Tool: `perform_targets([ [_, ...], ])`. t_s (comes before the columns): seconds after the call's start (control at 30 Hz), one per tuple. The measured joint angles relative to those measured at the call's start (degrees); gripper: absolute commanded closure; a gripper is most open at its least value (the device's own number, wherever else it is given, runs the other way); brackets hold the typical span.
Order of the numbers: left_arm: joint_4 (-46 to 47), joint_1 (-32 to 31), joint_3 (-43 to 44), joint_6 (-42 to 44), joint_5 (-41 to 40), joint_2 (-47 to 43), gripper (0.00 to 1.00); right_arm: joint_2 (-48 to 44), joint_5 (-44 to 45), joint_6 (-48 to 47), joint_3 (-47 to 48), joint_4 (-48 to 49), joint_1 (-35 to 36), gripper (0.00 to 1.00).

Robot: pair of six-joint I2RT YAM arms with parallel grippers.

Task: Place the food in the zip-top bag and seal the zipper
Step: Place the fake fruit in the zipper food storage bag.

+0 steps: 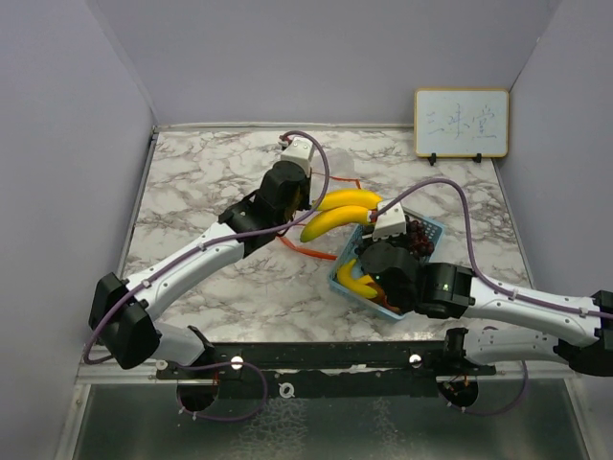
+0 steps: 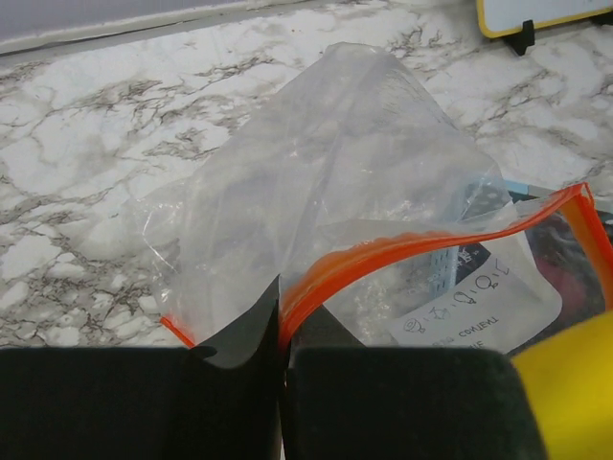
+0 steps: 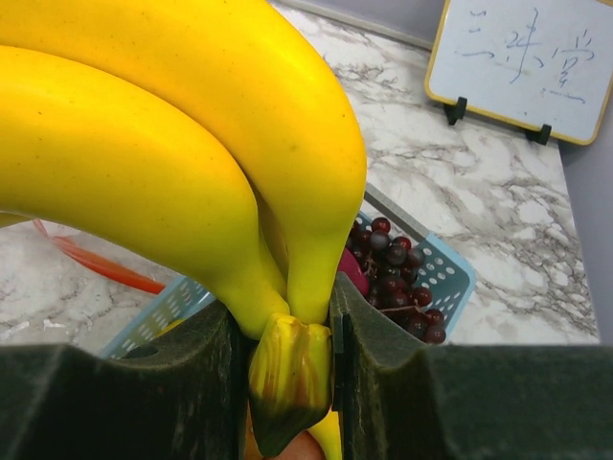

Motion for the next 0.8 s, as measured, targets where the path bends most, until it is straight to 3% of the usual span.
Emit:
perform_targets([
  [0.33,-0.3,0.0,-2.6,-2.0,3.0,-7.6,1.00,1.7,1.0,7.5,0.1,-3.3,0.0,0.99],
  [0.67,-0.7,0.4,-6.8,-3.4,3.5,-8.8,1.00,3.7,2.3,5.6,1.0,0.3,0.0,0.99],
  [0.8,-2.0,0.9,-6.5,-3.4,3.9,-8.8,1.00,8.5,4.9,14.6,4.3,-6.6,0.0,0.99],
])
